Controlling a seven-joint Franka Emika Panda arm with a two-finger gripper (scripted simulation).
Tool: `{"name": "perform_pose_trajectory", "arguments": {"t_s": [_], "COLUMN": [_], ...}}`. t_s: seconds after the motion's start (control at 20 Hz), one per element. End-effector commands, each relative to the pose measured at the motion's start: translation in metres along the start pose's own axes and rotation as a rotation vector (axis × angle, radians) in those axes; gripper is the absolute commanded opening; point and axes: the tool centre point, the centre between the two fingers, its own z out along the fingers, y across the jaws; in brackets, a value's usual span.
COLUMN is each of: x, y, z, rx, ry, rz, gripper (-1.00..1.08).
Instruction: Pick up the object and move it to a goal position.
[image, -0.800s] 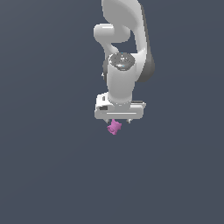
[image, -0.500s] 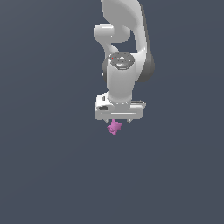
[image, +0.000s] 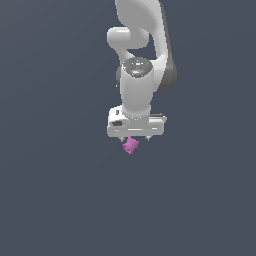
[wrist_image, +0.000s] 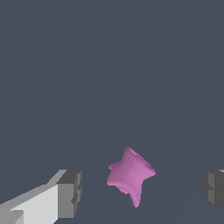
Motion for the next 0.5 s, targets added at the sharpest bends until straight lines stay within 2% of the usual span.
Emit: {"name": "perform_pose_trajectory", "arguments": {"t_s": [0.0,0.45], "x": [-0.001,-0.01], "y": [0.0,0.001], "z": [0.001,0.017], "rx": [0.0,-0.002], "ry": [-0.001,-0.009], "rz": [0.008,0.123], "gripper": [1.0,1.0]}}
